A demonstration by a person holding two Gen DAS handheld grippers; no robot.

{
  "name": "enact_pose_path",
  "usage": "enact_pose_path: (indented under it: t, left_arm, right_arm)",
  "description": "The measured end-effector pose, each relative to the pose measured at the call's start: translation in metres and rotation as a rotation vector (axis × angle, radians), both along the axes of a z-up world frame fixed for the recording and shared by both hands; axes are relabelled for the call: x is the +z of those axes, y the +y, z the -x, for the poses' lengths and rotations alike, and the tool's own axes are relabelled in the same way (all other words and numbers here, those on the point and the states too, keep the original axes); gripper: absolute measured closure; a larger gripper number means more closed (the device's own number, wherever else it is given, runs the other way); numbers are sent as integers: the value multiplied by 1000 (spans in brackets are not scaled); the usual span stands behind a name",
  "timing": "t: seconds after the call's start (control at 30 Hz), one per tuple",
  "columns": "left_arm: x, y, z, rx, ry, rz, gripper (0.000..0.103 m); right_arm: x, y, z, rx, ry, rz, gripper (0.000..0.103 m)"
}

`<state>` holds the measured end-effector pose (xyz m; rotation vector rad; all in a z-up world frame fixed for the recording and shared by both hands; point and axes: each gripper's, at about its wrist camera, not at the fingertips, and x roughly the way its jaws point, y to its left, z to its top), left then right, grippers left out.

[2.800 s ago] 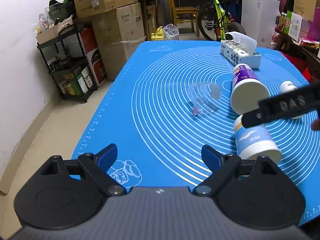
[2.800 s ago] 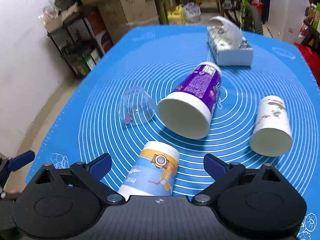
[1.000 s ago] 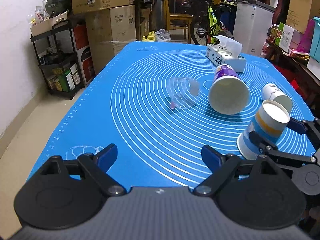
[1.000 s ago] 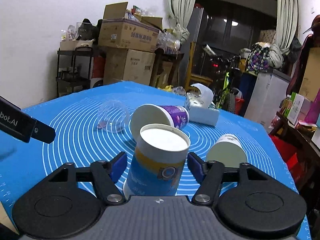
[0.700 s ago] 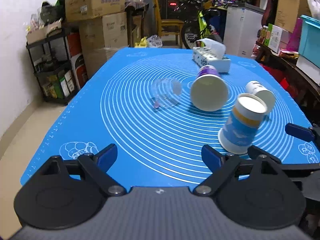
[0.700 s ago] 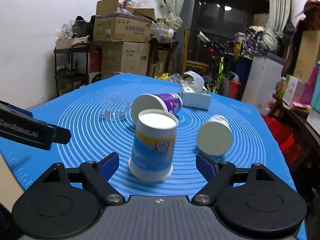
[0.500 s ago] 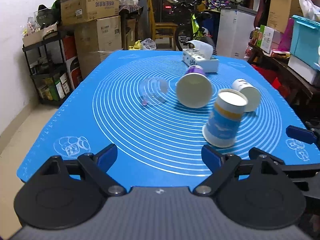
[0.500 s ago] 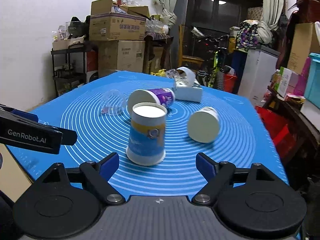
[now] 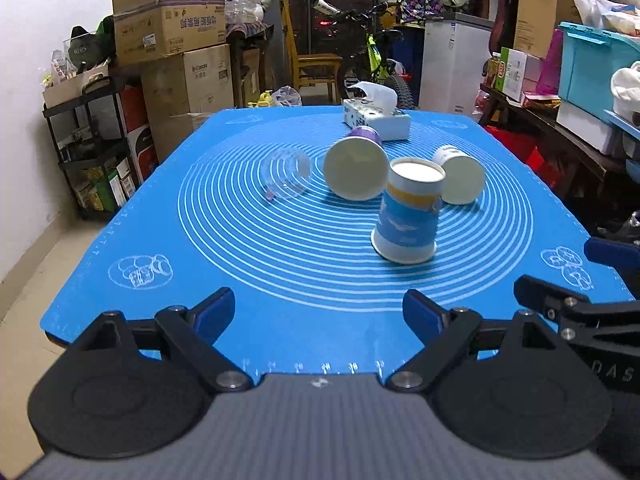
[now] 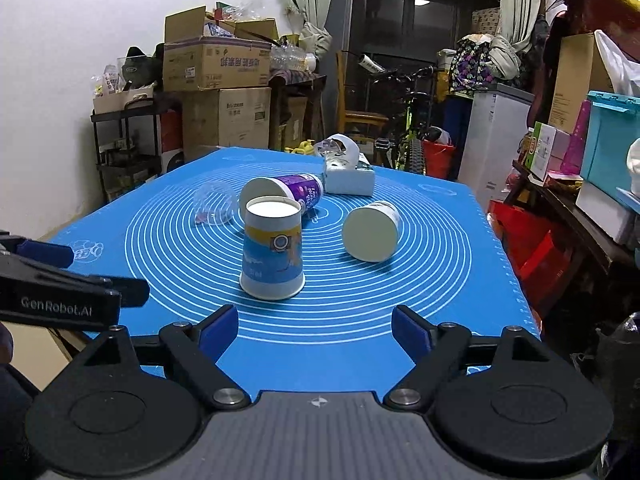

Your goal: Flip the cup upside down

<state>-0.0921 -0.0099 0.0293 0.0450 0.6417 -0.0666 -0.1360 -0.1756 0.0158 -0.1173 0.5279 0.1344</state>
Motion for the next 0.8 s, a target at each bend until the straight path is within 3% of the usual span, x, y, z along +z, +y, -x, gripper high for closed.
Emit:
enact_pose_path:
  t: [0.8]
  left_arm:
    - [0, -4, 15, -30, -22, -2, 13]
  right_arm:
    - [5, -8, 11, -53, 13, -14, 17]
